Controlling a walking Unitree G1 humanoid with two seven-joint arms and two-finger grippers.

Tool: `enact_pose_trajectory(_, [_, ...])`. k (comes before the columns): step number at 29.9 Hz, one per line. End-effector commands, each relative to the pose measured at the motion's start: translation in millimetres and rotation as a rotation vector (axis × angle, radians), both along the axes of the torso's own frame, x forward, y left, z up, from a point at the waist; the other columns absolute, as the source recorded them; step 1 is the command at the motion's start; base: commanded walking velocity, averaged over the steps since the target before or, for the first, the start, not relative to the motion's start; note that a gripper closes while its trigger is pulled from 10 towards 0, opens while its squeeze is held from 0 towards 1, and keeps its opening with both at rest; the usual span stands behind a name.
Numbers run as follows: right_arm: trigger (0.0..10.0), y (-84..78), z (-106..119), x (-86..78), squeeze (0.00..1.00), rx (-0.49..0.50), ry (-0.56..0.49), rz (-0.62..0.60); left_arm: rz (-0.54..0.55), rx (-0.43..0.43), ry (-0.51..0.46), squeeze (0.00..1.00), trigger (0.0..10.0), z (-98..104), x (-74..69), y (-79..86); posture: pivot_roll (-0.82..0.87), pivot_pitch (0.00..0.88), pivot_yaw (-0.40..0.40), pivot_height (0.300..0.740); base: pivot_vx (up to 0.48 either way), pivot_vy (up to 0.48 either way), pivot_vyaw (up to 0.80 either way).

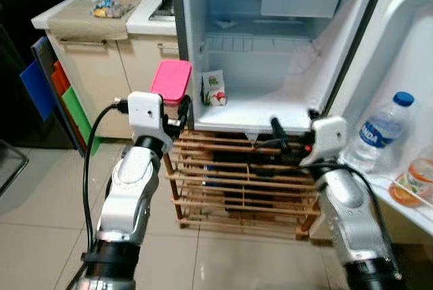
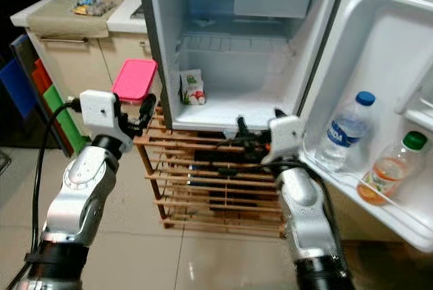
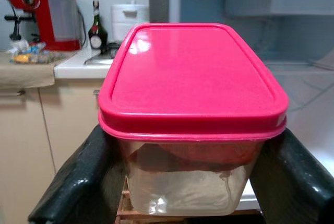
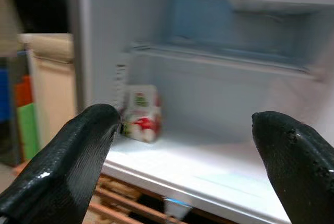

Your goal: Restocking fridge

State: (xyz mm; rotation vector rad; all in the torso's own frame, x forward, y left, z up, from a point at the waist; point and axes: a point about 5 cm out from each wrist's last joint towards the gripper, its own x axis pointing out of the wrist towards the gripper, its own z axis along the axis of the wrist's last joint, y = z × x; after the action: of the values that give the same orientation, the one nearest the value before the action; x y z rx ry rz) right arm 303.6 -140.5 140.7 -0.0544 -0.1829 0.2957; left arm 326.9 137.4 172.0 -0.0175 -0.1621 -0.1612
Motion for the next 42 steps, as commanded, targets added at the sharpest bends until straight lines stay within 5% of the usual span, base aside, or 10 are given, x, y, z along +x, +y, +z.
enact_pose_trajectory(1, [10.0, 0.8, 2.8, 0.2, 0.04, 0.006, -0.005, 0.009, 0.008, 0.004, -0.011, 0.00, 10.0, 3.4, 3.9, 0.4, -0.16, 0.000, 0.030, 0.740, 0.386, 0.000, 0.00])
enact_pose_trajectory(17, [10.0, 10.6, 7.9, -2.7, 0.04, 0.013, 0.003, 0.047, 0.008, 0.008, -0.058, 0.00, 10.0, 12.3, 12.6, 0.2, -0.16, 0.000, 0.031, 0.740, 0.462, 0.000, 0.00])
enact_pose_trajectory(32, [10.0, 15.1, 7.6, -4.5, 0.04, 0.006, 0.025, 0.059, -0.049, 0.028, -0.119, 0.00, 10.0, 23.4, 12.7, -11.6, -0.16, 0.000, 0.037, 0.740, 0.000, 0.000, 0.00])
enact_pose_trajectory(42, [10.0, 16.8, 4.9, -5.9, 0.04, -0.004, 0.031, 0.059, -0.015, 0.005, -0.067, 0.00, 10.0, 17.0, 22.0, -8.2, -0.16, 0.000, 0.038, 0.740, 0.000, 0.000, -0.44])
